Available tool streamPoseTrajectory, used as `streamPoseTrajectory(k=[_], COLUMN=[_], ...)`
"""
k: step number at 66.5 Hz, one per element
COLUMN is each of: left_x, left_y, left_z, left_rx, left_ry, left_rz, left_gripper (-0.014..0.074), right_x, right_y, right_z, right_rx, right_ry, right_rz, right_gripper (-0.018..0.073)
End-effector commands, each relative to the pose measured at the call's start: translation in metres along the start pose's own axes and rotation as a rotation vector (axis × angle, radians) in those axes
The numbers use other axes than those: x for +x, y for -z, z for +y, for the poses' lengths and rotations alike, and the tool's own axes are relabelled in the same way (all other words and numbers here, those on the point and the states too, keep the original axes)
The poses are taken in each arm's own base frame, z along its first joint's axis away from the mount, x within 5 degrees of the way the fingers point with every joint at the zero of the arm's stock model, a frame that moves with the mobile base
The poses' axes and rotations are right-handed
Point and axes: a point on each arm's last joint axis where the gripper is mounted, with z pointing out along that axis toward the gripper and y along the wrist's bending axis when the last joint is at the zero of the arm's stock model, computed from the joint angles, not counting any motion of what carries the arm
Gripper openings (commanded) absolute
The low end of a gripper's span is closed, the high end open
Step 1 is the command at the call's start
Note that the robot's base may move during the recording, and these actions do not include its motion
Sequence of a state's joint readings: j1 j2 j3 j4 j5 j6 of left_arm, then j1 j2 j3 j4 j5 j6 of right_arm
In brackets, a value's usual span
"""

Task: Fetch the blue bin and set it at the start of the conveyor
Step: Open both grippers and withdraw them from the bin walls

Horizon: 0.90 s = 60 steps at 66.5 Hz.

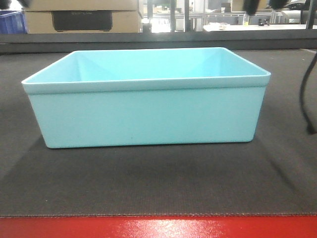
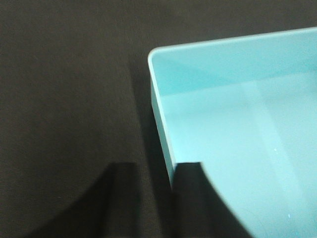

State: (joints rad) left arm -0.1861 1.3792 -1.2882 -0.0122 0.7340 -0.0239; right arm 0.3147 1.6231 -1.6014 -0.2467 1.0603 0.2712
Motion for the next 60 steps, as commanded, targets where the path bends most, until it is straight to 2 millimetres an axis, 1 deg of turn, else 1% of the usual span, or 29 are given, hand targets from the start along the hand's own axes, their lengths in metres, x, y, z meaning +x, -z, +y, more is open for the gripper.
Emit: streamPoseTrajectory(k=[1,8,15,19,22,27,36,38,41,42,43,46,47,48,49,50,52,54,60], left_x=[0.003,0.015,0.034,0.049,0.06,0.083,0.122,0.13,0.142,0.145,0.148,0.161,0.164,0.166,0.169,0.172,0.177,0.184,0.198], left_y=[0.024,0.04,0.048,0.049,0.052,0.052,0.057,0.059,0.064,0.065,0.065,0.068,0.069,0.07,0.072,0.073,0.077,0.079,0.09], left_z=[0.004,0.009,0.017,0.022,0.026,0.03,0.03,0.029,0.028,0.028,0.027,0.026,0.026,0.026,0.025,0.025,0.024,0.024,0.021], left_rx=[-0.033,-0.044,-0.066,-0.075,-0.086,-0.106,-0.117,-0.118,-0.118,-0.118,-0.118,-0.119,-0.119,-0.119,-0.119,-0.119,-0.119,-0.119,-0.12], left_ry=[-0.033,-0.022,0.013,0.041,0.061,0.077,0.082,0.081,0.079,0.078,0.078,0.076,0.076,0.075,0.074,0.074,0.072,0.071,0.067], left_rz=[-0.051,-0.096,-0.128,-0.134,-0.15,-0.151,-0.205,-0.218,-0.252,-0.265,-0.273,-0.301,-0.311,-0.319,-0.327,-0.339,-0.364,-0.377,-0.44], left_gripper=[-0.0115,-0.0111,-0.0111,-0.0111,-0.0111,-0.0111,-0.0111,-0.0111,-0.0111,-0.0111,-0.0111,-0.0111,-0.0111,-0.0111,-0.0111,-0.0111,-0.0111,-0.0111,-0.0111], right_x=[0.002,0.011,0.028,0.043,0.053,0.072,0.112,0.117,0.133,0.136,0.142,0.156,0.162,0.163,0.17,0.172,0.182,0.191,0.211], right_y=[0.025,0.036,0.036,0.032,0.031,0.031,0.035,0.036,0.038,0.04,0.039,0.044,0.042,0.043,0.044,0.047,0.049,0.049,0.057], right_z=[-0.01,-0.021,-0.039,-0.052,-0.059,-0.067,-0.067,-0.066,-0.065,-0.065,-0.064,-0.063,-0.062,-0.062,-0.062,-0.062,-0.061,-0.061,-0.06], right_rx=[0.018,0.027,0.038,0.036,0.03,0.036,0.019,0.012,-0.001,-0.003,-0.006,-0.02,-0.023,-0.026,-0.028,-0.032,-0.037,-0.04,-0.053], right_ry=[0.007,-0.009,-0.067,-0.122,-0.155,-0.184,-0.167,-0.165,-0.16,-0.16,-0.158,-0.156,-0.154,-0.153,-0.15,-0.151,-0.147,-0.143,-0.142], right_rz=[-0.07,-0.108,-0.109,-0.098,-0.106,-0.125,-0.23,-0.259,-0.313,-0.328,-0.332,-0.399,-0.404,-0.42,-0.434,-0.458,-0.491,-0.51,-0.607], right_gripper=[-0.0168,-0.016,-0.016,-0.016,-0.016,-0.016,-0.016,-0.016,-0.016,-0.016,-0.016,-0.016,-0.016,-0.016,-0.016,-0.016,-0.016,-0.016,-0.0162])
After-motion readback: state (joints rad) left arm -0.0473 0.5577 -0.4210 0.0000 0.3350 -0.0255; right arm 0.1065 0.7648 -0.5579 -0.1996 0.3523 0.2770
